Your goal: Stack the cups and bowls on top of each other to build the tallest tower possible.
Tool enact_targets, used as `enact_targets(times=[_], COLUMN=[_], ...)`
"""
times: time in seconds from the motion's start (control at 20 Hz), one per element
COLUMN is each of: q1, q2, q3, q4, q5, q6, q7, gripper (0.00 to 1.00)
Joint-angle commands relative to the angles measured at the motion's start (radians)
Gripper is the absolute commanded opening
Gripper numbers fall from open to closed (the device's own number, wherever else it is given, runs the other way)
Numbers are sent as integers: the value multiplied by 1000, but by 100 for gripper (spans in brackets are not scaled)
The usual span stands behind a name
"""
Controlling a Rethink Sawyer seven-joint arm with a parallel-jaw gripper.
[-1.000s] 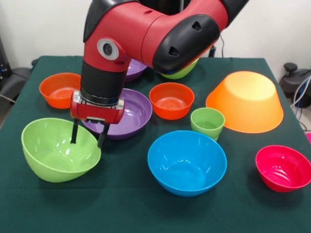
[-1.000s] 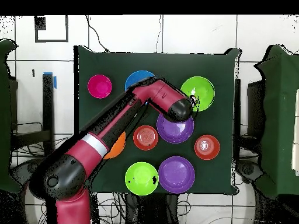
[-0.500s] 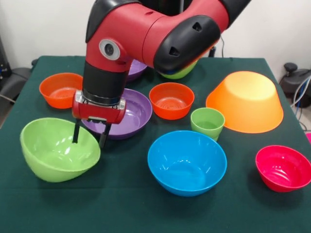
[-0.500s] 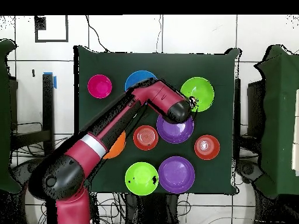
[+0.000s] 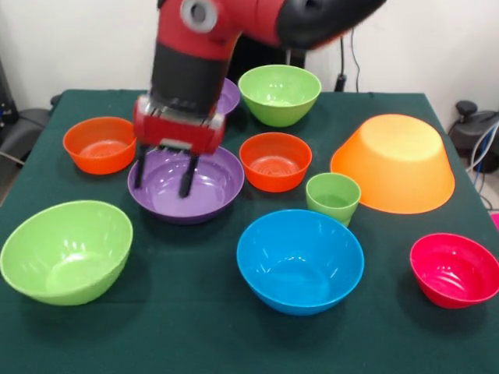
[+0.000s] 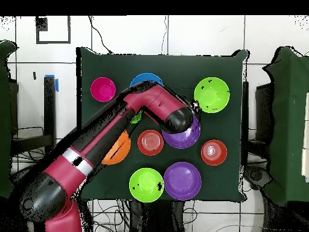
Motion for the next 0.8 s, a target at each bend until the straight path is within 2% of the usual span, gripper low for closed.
enact_targets(times=[0.05,0.15,0.35,0.5,0.65,0.8], q1=[66,38,-6,-11,-13,-43], q2=[-181,-152,-70,-75,-55,-34], q3=[117,138,161,185,134,128], q4=[16,-25,-87,-87,-91,-127], q5=[-42,-25,33,89,79,66], q6=[-290,-256,-120,-30,9,-2], q7=[-10,-14,2,-39,31,53], gripper=[100,100,100,100,100,100])
